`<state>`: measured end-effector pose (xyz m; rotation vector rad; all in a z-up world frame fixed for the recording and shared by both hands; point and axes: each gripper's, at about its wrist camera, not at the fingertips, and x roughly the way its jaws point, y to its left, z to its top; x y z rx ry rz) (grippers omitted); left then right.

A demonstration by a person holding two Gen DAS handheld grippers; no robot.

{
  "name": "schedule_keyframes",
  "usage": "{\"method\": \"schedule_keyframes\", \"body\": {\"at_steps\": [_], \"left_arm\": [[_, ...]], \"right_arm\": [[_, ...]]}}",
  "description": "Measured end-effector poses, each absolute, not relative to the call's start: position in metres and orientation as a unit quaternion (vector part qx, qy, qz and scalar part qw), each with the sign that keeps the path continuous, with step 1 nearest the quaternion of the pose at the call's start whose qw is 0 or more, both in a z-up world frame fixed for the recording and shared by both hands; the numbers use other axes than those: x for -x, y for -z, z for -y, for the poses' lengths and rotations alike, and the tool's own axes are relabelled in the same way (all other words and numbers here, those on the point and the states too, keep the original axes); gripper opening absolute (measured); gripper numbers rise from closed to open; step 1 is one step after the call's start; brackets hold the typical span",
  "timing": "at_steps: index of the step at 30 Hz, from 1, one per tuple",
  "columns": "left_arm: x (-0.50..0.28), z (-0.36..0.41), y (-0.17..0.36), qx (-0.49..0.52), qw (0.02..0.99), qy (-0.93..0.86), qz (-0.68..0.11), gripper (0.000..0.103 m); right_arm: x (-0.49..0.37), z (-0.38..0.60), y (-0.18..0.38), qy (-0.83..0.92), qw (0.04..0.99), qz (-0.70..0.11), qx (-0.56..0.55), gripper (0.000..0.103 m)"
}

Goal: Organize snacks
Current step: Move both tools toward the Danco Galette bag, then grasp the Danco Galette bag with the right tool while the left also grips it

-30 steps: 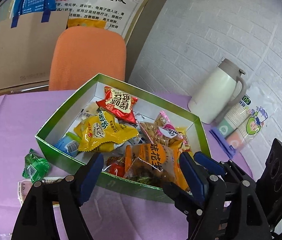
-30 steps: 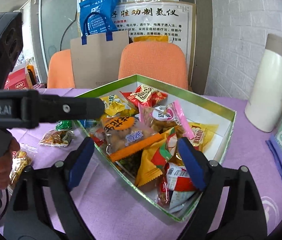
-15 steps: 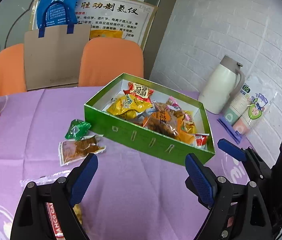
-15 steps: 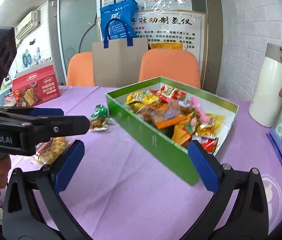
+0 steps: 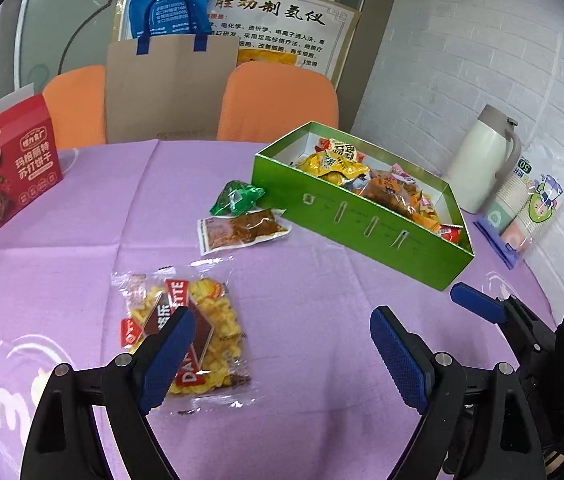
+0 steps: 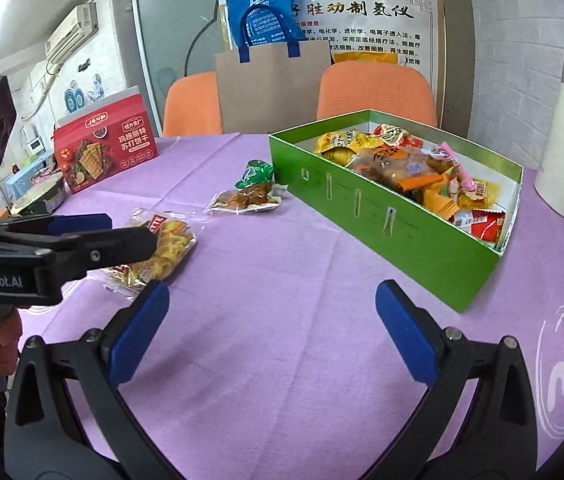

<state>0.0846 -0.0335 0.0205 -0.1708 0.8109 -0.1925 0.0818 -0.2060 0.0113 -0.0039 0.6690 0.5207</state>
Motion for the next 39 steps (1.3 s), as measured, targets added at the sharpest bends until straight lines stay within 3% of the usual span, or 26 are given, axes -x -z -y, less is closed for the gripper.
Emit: {"method": "schedule_keyframes", "body": {"at_steps": [10, 21, 23, 26, 29, 32, 33, 34, 35, 39], "left_arm": [[-0.065, -0.052, 0.012, 0.144, 0.891, 0.022, -0.429, 0.091], [-0.072, -0.085, 0.024, 0.228, 0.877, 0.098, -0.412, 0.09], [-0.078, -0.083, 0.021, 0.227, 0.876, 0.117, -0.41, 0.078], [-0.09, -0.079, 0.023, 0.217, 0.871, 0.134, -0.421, 0.064], [-0.098, -0.076, 0.027, 0.214, 0.866, 0.14, -0.43, 0.062], [-0.106, -0.074, 0.033, 0.218, 0.861, 0.143, -0.437, 0.061], [-0.109, -0.073, 0.036, 0.218, 0.858, 0.144, -0.442, 0.058], [-0.111, -0.07, 0.038, 0.215, 0.855, 0.148, -0.448, 0.044], [-0.112, -0.067, 0.041, 0.205, 0.855, 0.147, -0.453, 0.036], [-0.105, -0.062, 0.038, 0.2, 0.861, 0.146, -0.444, 0.034]], "right_arm": [[-0.084, 0.174, 0.003, -0.315, 0.874, -0.369, -0.034, 0.103], [-0.098, 0.126, 0.011, -0.344, 0.847, -0.404, -0.02, 0.103], [-0.102, 0.12, 0.014, -0.349, 0.842, -0.411, -0.026, 0.102], [-0.105, 0.114, 0.017, -0.355, 0.837, -0.416, -0.032, 0.093], [-0.109, 0.111, 0.019, -0.355, 0.836, -0.418, -0.037, 0.082], [-0.116, 0.107, 0.026, -0.355, 0.828, -0.431, -0.044, 0.061], [-0.117, 0.106, 0.029, -0.363, 0.823, -0.435, -0.05, 0.049], [-0.118, 0.107, 0.03, -0.371, 0.816, -0.439, -0.062, 0.047], [-0.117, 0.108, 0.03, -0.37, 0.817, -0.439, -0.064, 0.046], [-0.108, 0.115, 0.023, -0.372, 0.821, -0.429, -0.06, 0.044]]}}
